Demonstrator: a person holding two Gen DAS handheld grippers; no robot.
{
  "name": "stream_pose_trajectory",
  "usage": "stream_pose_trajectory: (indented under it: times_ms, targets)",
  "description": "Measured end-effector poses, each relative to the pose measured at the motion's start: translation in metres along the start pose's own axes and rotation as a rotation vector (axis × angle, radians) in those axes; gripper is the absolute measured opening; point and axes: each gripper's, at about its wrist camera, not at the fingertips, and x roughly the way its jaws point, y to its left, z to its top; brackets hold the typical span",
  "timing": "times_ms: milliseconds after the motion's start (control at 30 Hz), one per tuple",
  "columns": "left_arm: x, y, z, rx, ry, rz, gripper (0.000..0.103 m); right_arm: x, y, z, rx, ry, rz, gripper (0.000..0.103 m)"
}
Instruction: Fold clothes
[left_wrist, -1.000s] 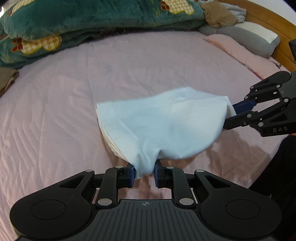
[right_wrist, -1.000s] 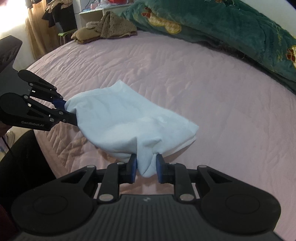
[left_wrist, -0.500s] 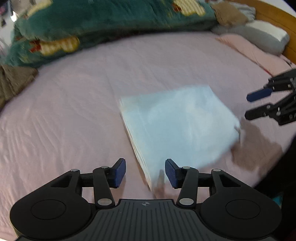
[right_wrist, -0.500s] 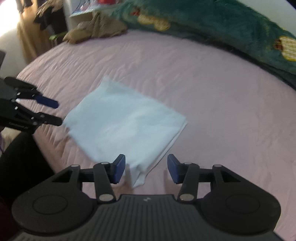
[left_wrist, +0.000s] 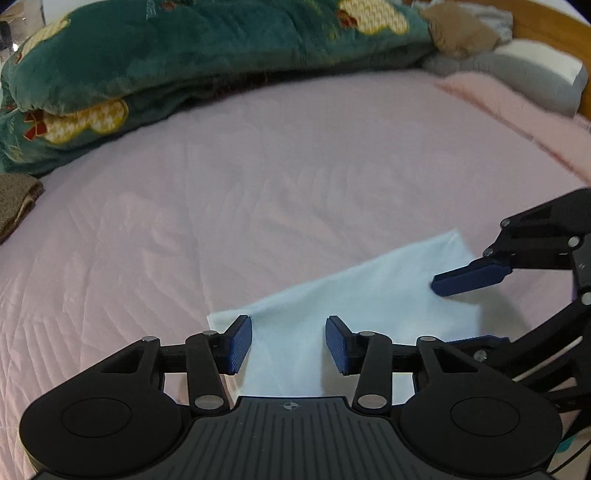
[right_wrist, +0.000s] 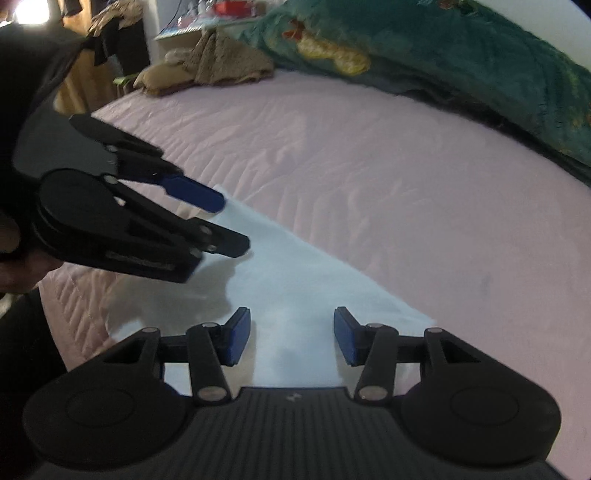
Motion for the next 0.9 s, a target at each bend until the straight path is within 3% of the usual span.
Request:
stream_pose_trajectory:
  times_ms: [133, 267, 433, 567, 667, 800, 900]
  targets:
    - [0.001, 0.015, -0.009, -0.010, 0.014, 0.032, 0.046, 0.003, -0.014, -0.013, 0.007, 0.027, -0.011, 0.050]
    - [-0.020, 0.032, -0.013, -0.054, -0.014, 0.057, 0.047, -0.018, -0.030, -0.020, 0.049, 0.033, -0.071, 0.050]
    - [-0.051, 0.027, -0.036, -0.063, -0.027, 0.045, 0.047, -0.053, -0.030, -0.034, 0.098, 0.008, -0.074, 0.052]
    - [-0.061, 0.018, -0.062, -0.084, -0.006, 0.027, 0.047, -0.056, -0.020, -0.042, 0.117, 0.006, -0.074, 0.063]
    - [-0.067, 0.011, -0.073, -0.100, -0.008, 0.015, 0.047, -0.059, -0.013, -0.038, 0.116, -0.012, -0.072, 0.064]
    - [-0.079, -0.002, -0.070, -0.110, -0.044, 0.017, 0.048, -0.066, -0.003, -0.031, 0.110, -0.045, -0.073, 0.065]
    - [-0.088, -0.008, -0.065, -0.124, -0.063, 0.041, 0.053, -0.071, 0.000, -0.026, 0.133, -0.064, -0.100, 0.077]
